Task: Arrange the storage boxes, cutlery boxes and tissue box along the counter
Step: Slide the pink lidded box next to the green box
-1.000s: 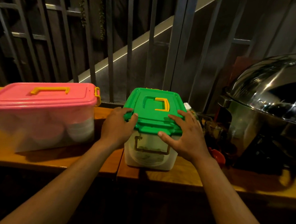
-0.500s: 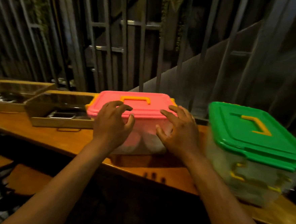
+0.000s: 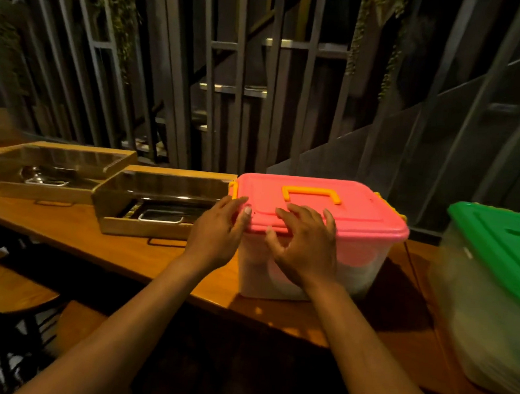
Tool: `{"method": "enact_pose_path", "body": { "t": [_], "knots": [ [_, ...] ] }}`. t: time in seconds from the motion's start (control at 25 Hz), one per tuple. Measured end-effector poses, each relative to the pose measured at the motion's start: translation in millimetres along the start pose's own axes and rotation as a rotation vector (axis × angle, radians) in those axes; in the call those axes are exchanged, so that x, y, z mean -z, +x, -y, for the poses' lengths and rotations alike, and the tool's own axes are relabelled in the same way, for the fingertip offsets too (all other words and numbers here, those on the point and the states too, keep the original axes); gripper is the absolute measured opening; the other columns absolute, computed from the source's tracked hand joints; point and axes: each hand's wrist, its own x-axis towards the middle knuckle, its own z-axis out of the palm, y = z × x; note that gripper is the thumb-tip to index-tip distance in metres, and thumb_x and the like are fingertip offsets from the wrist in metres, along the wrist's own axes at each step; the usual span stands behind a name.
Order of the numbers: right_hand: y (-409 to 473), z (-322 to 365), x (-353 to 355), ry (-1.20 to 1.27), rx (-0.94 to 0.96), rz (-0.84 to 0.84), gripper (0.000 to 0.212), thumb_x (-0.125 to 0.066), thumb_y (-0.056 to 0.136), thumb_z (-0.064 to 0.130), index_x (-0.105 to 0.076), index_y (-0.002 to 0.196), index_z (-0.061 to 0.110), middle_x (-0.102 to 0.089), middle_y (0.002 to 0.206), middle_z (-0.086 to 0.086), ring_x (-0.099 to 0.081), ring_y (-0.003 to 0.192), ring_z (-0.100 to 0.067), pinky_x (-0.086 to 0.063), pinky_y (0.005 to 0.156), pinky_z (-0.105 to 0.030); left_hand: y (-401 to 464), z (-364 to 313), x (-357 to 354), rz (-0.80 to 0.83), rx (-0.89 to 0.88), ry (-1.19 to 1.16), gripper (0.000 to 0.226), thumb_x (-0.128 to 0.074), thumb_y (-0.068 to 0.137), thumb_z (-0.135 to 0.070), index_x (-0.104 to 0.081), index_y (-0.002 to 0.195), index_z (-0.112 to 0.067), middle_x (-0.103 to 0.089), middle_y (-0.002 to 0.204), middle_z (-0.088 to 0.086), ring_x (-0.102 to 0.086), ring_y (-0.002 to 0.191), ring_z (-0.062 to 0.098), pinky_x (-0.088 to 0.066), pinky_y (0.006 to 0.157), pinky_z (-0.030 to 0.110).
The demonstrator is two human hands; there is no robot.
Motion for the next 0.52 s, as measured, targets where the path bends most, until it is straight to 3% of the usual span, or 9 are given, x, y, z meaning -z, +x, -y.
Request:
{"method": "enact_pose_path", "body": {
  "t": [0.12, 0.28, 0.4, 0.44, 0.52],
  "knots": [
    [-10.3, -17.4, 0.5, 0.088, 0.011, -0.167, 0.037, -0.05, 0.088, 0.044, -0.07, 0.111, 0.023, -0.068, 0.122, 0.0, -0.058, 0.117, -0.02, -0.02, 0.117, -0.047, -17.0, -11.5, -10.6, -0.085, -0.007, 0.069, 0.063, -0.018, 0.095, -0.06, -0.052, 0.138, -0.031, -0.051, 0.147, 0.0, -0.053, 0.128, 0.025, -0.049, 0.092, 0.04],
    [-21.1, -38.8, 12.1, 0.158, -0.083, -0.34, 0.028, -0.053, 0.084, 0.039, -0.074, 0.096, 0.024, -0.073, 0.107, 0.005, -0.061, 0.113, -0.019, -0.018, 0.117, -0.052, -47.8, -38.3, -12.2, -0.12, -0.097, 0.072, 0.047, -0.033, 0.097, -0.047, -0.058, 0.134, -0.033, -0.06, 0.139, 0.001, -0.064, 0.112, 0.024, -0.049, 0.078, 0.034],
    [-22.2, -46.1, 24.9, 0.161, -0.206, -0.347, 0.03, -0.052, 0.08, 0.043, -0.073, 0.092, 0.024, -0.073, 0.103, 0.004, -0.059, 0.116, -0.023, -0.018, 0.117, -0.055, -51.6, -43.3, -3.8, -0.13, -0.167, 0.02, 0.033, -0.046, 0.098, -0.039, -0.065, 0.124, -0.034, -0.074, 0.112, -0.003, -0.068, 0.083, 0.017, -0.039, 0.058, 0.022],
    [-20.4, -42.0, 28.9, 0.146, -0.245, -0.324, 0.031, -0.051, 0.08, 0.047, -0.071, 0.09, 0.025, -0.073, 0.103, 0.004, -0.058, 0.117, -0.024, -0.018, 0.117, -0.055, -43.6, -41.3, 1.0, -0.146, -0.147, -0.01, 0.029, -0.05, 0.097, -0.036, -0.068, 0.119, -0.033, -0.075, 0.101, -0.003, -0.065, 0.075, 0.015, -0.036, 0.055, 0.022],
    [-16.3, -22.0, 32.9, 0.094, -0.264, -0.241, 0.038, -0.048, 0.08, 0.056, -0.07, 0.09, 0.026, -0.071, 0.106, 0.004, -0.055, 0.119, -0.022, -0.017, 0.116, -0.058, -16.2, -30.3, 6.3, -0.183, -0.064, -0.073, 0.025, -0.054, 0.096, -0.035, -0.07, 0.113, -0.03, -0.074, 0.097, -0.001, -0.064, 0.078, 0.016, -0.044, 0.061, 0.028]
  ]
}}
